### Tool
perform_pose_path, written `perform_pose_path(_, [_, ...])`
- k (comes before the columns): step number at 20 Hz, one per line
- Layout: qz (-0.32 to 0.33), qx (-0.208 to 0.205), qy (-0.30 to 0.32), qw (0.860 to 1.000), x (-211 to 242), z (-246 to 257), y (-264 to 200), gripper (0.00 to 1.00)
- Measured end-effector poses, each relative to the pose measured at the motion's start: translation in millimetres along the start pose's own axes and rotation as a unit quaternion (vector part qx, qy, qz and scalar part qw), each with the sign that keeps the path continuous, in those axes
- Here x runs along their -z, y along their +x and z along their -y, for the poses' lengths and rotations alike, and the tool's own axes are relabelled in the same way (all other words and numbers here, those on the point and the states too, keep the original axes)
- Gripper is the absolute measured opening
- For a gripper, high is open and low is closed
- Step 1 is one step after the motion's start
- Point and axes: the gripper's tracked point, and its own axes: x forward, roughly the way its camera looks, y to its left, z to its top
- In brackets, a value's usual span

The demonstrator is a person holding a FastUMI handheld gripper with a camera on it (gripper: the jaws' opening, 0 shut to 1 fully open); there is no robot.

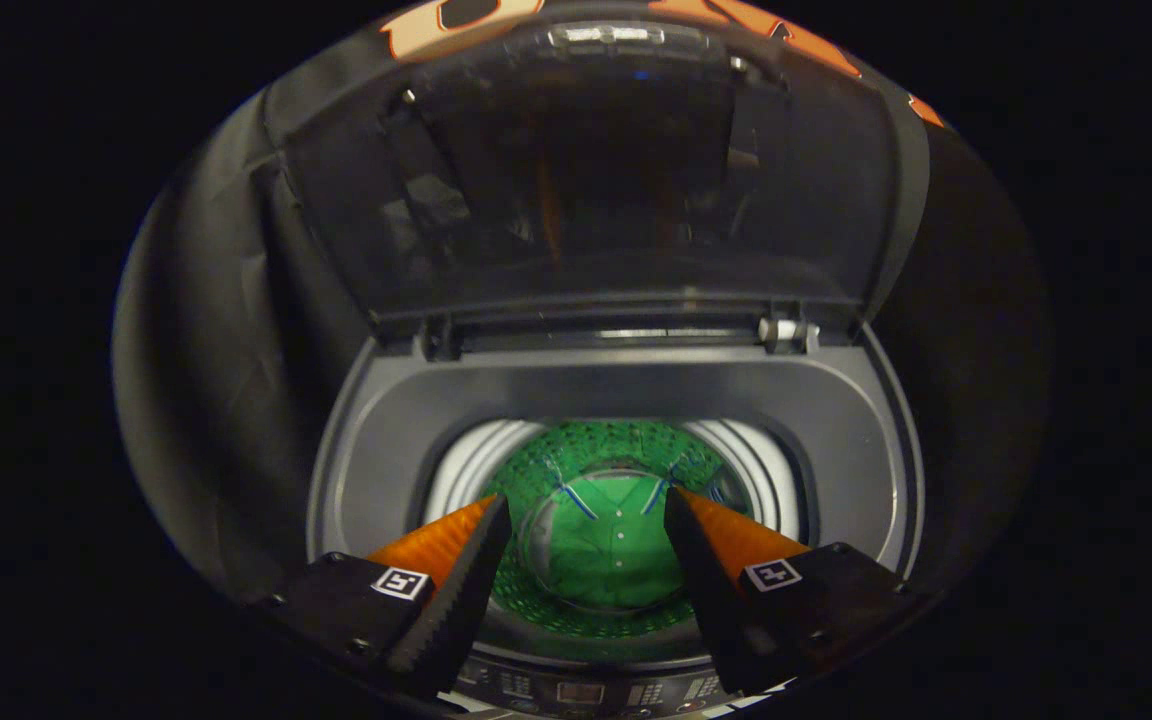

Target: Put the clothes into the washing machine and then close the washing machine lid.

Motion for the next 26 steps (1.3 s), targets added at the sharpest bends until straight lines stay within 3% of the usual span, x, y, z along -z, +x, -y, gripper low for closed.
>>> perform_pose_path(5, [0.124, -0.027, -0.015, 0.992, -57, -14, -19, 0.99])
perform_pose_path(12, [0.263, -0.036, -0.021, 0.964, -171, -21, -28, 0.98])
perform_pose_path(14, [0.289, -0.021, -0.033, 0.957, -214, -14, -27, 0.98])
perform_pose_path(17, [0.306, -0.008, -0.042, 0.951, -258, 1, -34, 0.98])
perform_pose_path(20, [0.299, 0.005, -0.048, 0.953, -292, 14, -7, 0.98])
perform_pose_path(26, [0.243, 0.02, -0.046, 0.969, -298, 35, 62, 0.98])
